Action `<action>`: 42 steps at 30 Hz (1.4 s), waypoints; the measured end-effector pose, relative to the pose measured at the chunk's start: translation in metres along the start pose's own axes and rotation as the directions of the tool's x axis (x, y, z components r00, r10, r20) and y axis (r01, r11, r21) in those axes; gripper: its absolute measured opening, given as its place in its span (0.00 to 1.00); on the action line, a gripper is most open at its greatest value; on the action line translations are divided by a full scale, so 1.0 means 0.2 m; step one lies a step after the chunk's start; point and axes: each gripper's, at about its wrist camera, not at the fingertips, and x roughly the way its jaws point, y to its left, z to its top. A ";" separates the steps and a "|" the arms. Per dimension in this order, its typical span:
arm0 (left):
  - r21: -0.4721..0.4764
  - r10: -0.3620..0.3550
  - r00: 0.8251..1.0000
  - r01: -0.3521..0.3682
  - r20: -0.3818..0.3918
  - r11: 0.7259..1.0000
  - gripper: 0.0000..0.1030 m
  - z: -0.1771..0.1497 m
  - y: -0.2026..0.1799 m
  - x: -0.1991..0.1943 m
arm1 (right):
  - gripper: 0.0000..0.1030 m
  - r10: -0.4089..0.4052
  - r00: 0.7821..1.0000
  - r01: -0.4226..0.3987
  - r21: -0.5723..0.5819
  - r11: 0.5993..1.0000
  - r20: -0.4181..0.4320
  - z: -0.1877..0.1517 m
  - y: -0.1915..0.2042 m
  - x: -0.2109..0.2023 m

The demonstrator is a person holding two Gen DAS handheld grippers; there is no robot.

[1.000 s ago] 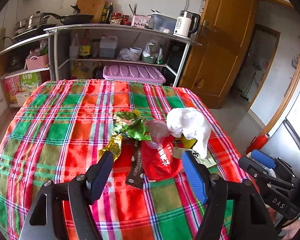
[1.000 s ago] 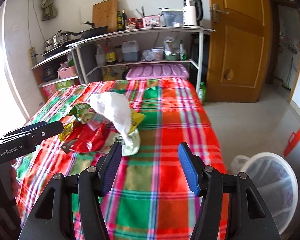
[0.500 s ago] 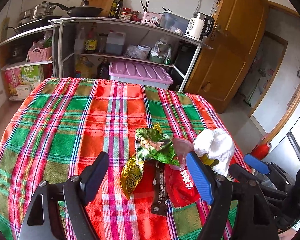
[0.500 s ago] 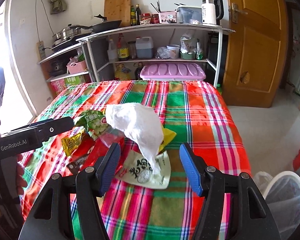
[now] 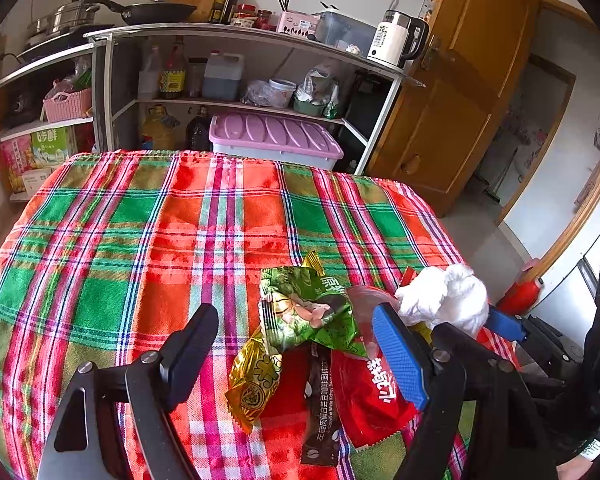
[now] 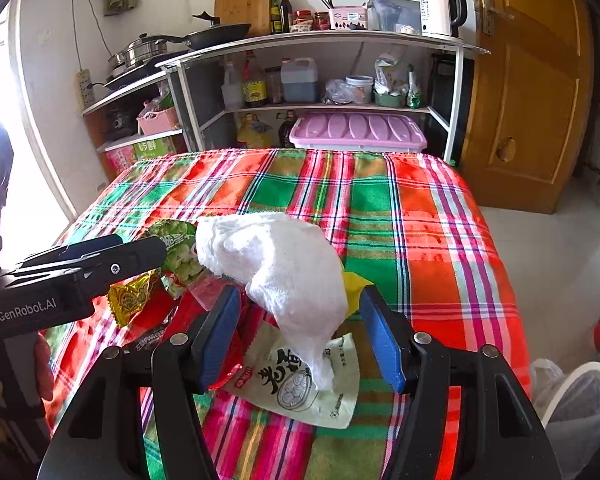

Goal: Collect trash
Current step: 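Grasp the green snack wrapper with the left tool while the right tool grasps the clear plastic bag, then carry the green wrapper and clear plastic bag with both tools over the bin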

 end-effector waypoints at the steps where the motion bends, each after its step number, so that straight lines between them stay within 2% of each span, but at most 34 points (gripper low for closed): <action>1: -0.001 -0.007 1.000 0.007 0.002 1.000 0.76 0.00 0.00 0.00 | 0.61 0.002 1.000 -0.002 0.006 1.000 0.002 0.00 -0.01 0.00; 3: -0.005 -0.010 1.000 0.010 0.009 1.000 0.70 0.00 0.00 0.01 | 0.61 0.005 1.000 -0.005 0.019 1.000 0.002 0.00 -0.02 0.00; 5: -0.006 -0.021 1.000 0.021 0.002 1.000 0.57 0.00 0.00 0.02 | 0.58 0.010 1.000 -0.010 0.021 1.000 0.001 0.00 -0.02 0.00; 7: -0.001 -0.011 1.000 0.011 -0.012 1.000 0.51 0.00 -0.01 0.03 | 0.41 -0.001 1.000 0.001 0.018 1.000 0.000 0.00 -0.02 0.00; 8: 0.000 -0.007 1.000 0.007 -0.015 1.000 0.46 -0.01 -0.01 0.04 | 0.39 -0.005 1.000 0.005 0.017 1.000 -0.001 0.00 -0.02 0.00; 10: 0.003 -0.012 1.000 0.012 -0.023 1.000 0.45 -0.01 -0.01 0.05 | 0.29 -0.010 1.000 0.010 0.004 1.000 0.000 0.00 -0.02 0.00; 14: 0.013 -0.014 1.000 0.014 -0.019 1.000 0.41 -0.02 -0.02 0.05 | 0.18 -0.020 1.000 0.020 -0.017 1.000 0.004 -0.01 0.00 0.00; 16: 0.015 -0.015 1.000 0.015 -0.020 1.000 0.39 -0.02 -0.02 0.05 | 0.08 -0.025 1.000 0.025 -0.019 1.000 0.008 -0.01 0.00 0.00; 22: 0.028 -0.020 1.000 0.020 -0.014 0.999 0.35 -0.04 -0.03 0.03 | 0.06 -0.016 1.000 0.017 -0.017 1.000 0.021 -0.02 0.00 -0.03; 34: 0.062 -0.020 0.999 0.018 0.032 0.998 0.35 -0.06 -0.09 -0.07 | 0.04 -0.002 0.997 0.003 0.000 1.000 0.071 -0.05 0.00 -0.12; 42: 0.093 -0.059 0.997 0.054 0.056 0.994 0.35 -0.09 -0.17 -0.16 | 0.04 -0.003 0.993 0.002 0.012 1.000 0.120 -0.07 -0.02 -0.23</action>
